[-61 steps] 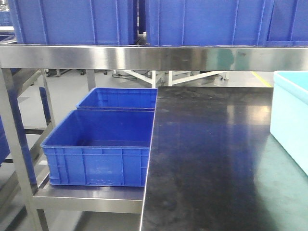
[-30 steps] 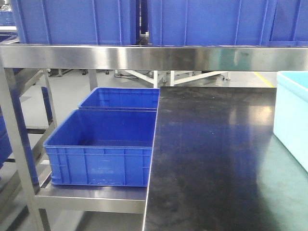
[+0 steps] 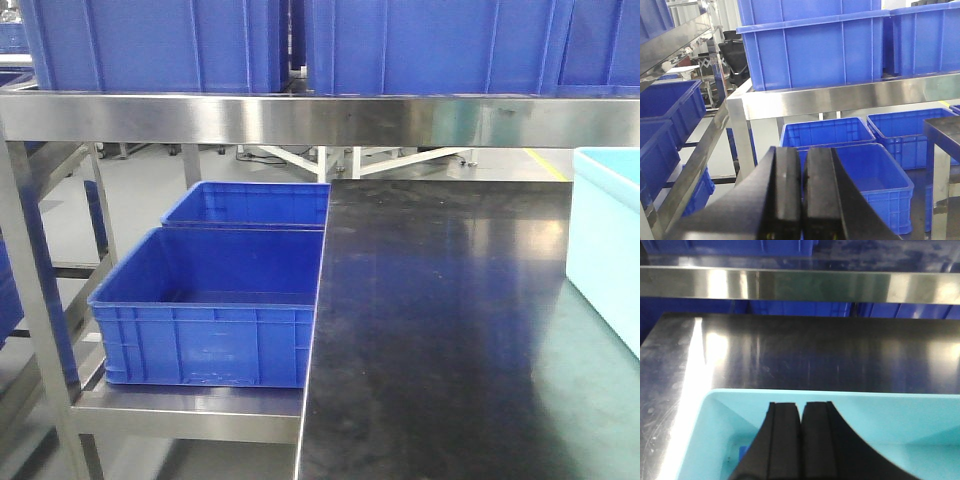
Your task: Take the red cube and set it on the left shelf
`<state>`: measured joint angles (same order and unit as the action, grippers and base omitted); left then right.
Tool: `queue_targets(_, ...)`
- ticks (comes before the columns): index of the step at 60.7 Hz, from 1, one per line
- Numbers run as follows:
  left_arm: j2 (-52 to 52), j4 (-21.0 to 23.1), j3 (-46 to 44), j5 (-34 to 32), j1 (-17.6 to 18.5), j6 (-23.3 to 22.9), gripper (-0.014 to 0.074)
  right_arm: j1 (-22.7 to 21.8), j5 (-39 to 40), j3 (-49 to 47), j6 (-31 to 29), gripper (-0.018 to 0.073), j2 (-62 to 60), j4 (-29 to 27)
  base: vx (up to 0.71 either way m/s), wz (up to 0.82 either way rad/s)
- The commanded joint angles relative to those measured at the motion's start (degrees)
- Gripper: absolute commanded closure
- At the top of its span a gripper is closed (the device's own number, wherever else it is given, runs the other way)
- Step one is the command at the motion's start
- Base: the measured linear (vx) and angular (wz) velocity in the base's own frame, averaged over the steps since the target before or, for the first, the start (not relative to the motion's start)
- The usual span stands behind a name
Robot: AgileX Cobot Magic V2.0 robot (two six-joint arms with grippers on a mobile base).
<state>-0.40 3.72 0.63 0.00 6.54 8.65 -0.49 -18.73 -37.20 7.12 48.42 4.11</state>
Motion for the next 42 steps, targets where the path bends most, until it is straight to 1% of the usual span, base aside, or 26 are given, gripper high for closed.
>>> queue_targets(1,0.46,0.11,1.26,-4.8,0.35,0.11,0.0491,-0.24,1.17,-3.47,-0.26,0.051,2.42,0.14,0.0,0.0)
queue_targets(11,0.46,0.11,1.26,-4.8,0.35,0.11,0.0491,-0.24,0.3,-3.62,-0.26,0.051,5.12,0.47,0.0,0.0)
queue_targets(16,0.46,0.11,1.26,-4.8,0.35,0.11,0.0491,-0.24,0.67,-3.62,-0.26,0.0471,5.77,0.6,0.0,0.0)
queue_targets(18,0.46,0.11,1.26,-4.8,0.35,0.11,0.0491,-0.24,0.97,-3.55,-0.26,0.0421,5.9,0.93,0.0,0.0)
queue_targets(21,0.46,0.11,1.26,-4.8,0.35,0.11,0.0491,-0.24,0.97,-3.55,-0.26,0.0315,5.97,1.33,0.0,0.0)
queue_targets(22,0.46,0.11,1.26,-4.8,0.35,0.11,0.0491,-0.24,0.97,-3.55,-0.26,0.0277,5.97,1.55,0.0,0.0)
queue_targets(23,0.46,0.11,1.26,-4.8,0.35,0.11,0.0491,-0.24,0.97,-3.55,-0.26,0.0216,5.97,1.87,0.0,0.0)
queue_targets(28,0.46,0.11,1.26,-4.8,0.35,0.11,0.0491,-0.24,-0.16,-3.55,-0.26,0.0017,5.97,2.66,0.0,0.0)
queue_targets(30,0.46,0.11,1.26,-4.8,0.35,0.11,0.0491,-0.24,-0.8,-3.55,-0.26,-0.0032,5.97,3.34,0.0,0.0)
queue_targets(33,0.46,0.11,1.26,-4.8,0.35,0.11,0.0491,-0.24,-2.15,-3.55,-0.26,-0.0049,5.97,3.76,0.0,0.0)
queue_targets(42,0.46,0.11,1.26,-4.8,0.35,0.11,0.0491,-0.31,-5.45,-3.55,-0.26,-0.0015,5.97,5.72,0.0,0.0)
